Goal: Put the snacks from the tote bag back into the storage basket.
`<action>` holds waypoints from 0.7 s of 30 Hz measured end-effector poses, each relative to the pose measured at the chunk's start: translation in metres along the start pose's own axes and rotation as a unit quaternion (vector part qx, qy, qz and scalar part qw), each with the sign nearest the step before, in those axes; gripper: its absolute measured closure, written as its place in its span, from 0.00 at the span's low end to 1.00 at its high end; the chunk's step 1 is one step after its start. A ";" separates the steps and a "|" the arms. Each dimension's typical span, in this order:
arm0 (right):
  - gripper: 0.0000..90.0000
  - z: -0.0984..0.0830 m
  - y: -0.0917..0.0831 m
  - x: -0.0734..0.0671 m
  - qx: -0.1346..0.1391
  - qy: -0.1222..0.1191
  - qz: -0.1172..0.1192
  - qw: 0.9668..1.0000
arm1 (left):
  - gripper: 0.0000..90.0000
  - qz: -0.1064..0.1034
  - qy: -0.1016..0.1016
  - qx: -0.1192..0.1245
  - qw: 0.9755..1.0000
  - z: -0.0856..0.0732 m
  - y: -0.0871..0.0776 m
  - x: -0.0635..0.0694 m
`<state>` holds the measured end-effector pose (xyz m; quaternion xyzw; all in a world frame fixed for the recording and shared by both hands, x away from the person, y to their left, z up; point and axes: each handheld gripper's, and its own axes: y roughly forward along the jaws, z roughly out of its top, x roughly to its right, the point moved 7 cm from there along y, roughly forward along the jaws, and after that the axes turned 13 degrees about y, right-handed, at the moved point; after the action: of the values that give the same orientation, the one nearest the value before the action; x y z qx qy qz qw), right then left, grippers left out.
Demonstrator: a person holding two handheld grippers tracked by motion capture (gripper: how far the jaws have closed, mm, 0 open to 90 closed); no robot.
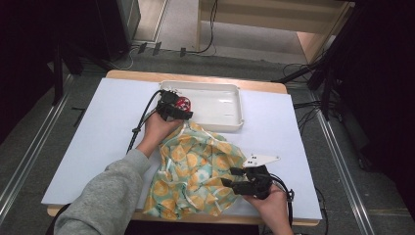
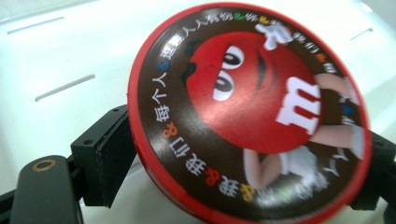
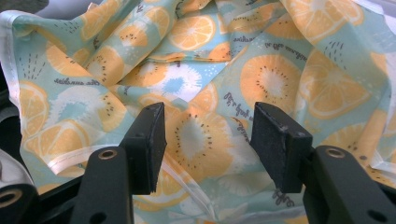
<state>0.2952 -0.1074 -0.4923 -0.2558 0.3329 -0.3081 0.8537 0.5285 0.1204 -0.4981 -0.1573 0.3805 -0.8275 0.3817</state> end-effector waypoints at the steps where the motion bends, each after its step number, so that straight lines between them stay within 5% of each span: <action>1: 0.51 0.000 0.000 0.000 0.000 0.000 0.000 1.000 | 0.15 -0.001 0.001 -0.001 1.000 0.000 -0.001 0.000; 21: 0.51 0.000 0.001 0.000 -0.004 -0.001 -0.005 1.000 | 0.17 -0.022 0.036 0.015 0.999 0.003 -0.048 0.004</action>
<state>0.2953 -0.1068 -0.4930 -0.2612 0.3319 -0.3104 0.8516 0.5031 0.1363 -0.4608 -0.1300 0.3777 -0.8466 0.3517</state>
